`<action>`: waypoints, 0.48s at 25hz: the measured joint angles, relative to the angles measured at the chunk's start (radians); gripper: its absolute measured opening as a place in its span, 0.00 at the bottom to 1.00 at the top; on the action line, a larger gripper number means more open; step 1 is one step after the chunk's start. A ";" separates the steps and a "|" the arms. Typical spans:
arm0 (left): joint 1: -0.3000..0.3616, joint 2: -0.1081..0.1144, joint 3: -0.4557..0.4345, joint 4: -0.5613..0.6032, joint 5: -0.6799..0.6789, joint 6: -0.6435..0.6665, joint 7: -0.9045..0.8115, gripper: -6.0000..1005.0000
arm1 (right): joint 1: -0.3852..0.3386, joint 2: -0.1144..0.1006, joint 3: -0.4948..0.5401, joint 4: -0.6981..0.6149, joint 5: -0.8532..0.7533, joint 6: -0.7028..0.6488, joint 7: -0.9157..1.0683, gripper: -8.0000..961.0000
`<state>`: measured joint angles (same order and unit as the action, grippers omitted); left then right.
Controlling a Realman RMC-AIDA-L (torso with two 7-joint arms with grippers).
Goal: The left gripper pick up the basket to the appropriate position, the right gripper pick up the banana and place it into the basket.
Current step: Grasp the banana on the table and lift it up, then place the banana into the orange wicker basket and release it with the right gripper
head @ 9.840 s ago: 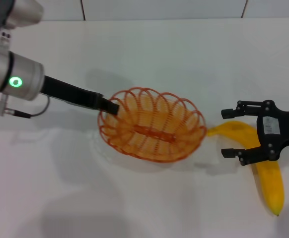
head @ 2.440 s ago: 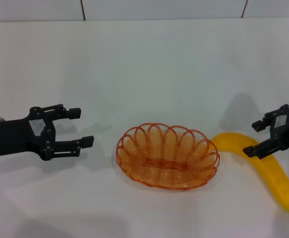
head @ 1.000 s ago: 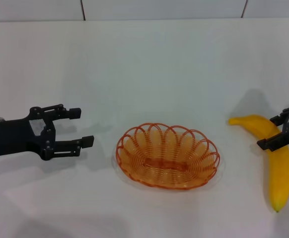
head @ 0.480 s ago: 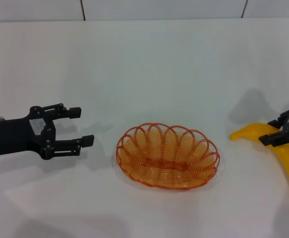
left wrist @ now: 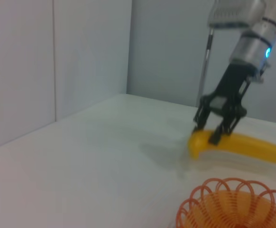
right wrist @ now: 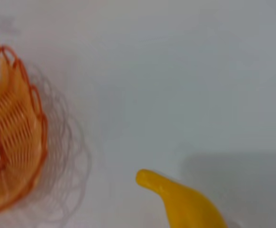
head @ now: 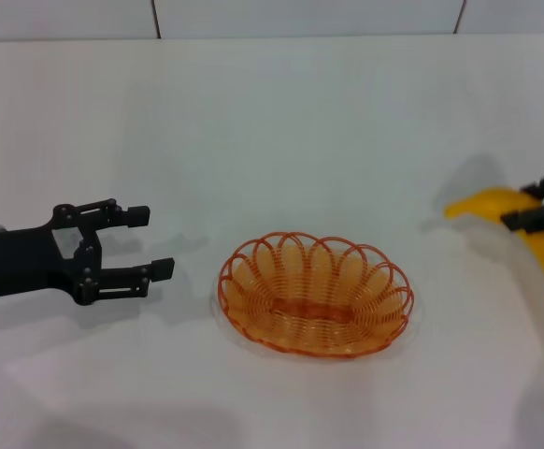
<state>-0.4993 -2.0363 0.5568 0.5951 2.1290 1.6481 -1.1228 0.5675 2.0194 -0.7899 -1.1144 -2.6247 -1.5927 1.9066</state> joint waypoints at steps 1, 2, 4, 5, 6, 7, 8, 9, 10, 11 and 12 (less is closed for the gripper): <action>0.002 0.001 0.000 0.000 0.000 0.000 0.000 0.83 | 0.000 0.001 0.011 -0.031 0.017 -0.026 0.000 0.54; 0.003 0.001 0.000 0.000 0.000 0.000 0.000 0.83 | 0.000 0.001 0.018 -0.057 0.037 -0.045 0.000 0.54; 0.006 0.002 0.000 0.000 0.000 0.002 0.000 0.83 | -0.004 0.001 0.026 -0.114 0.126 -0.110 -0.004 0.54; 0.011 0.003 0.000 0.001 0.002 0.009 0.000 0.83 | -0.006 0.002 0.023 -0.137 0.185 -0.144 -0.007 0.54; 0.013 0.003 0.000 0.002 0.003 0.012 0.000 0.83 | -0.005 0.001 0.018 -0.151 0.224 -0.168 -0.010 0.54; 0.014 0.004 0.003 0.004 0.008 0.014 0.000 0.83 | -0.003 0.001 0.010 -0.167 0.277 -0.198 -0.013 0.54; 0.014 0.004 0.008 0.006 0.016 0.017 0.000 0.83 | -0.001 0.002 -0.003 -0.180 0.324 -0.228 -0.016 0.54; 0.014 0.005 0.013 0.007 0.027 0.020 0.000 0.83 | 0.001 0.002 -0.022 -0.192 0.370 -0.252 -0.018 0.54; 0.014 0.005 0.016 0.009 0.037 0.023 0.000 0.83 | 0.003 0.002 -0.045 -0.202 0.408 -0.270 -0.019 0.55; 0.014 0.005 0.019 0.009 0.048 0.025 0.000 0.83 | 0.007 0.003 -0.101 -0.209 0.483 -0.277 -0.019 0.55; 0.014 0.006 0.020 0.010 0.058 0.029 0.000 0.83 | 0.007 0.003 -0.101 -0.209 0.483 -0.277 -0.019 0.55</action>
<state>-0.4851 -2.0306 0.5765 0.6053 2.1867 1.6770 -1.1229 0.5745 2.0222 -0.8913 -1.3233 -2.1421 -1.8702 1.8876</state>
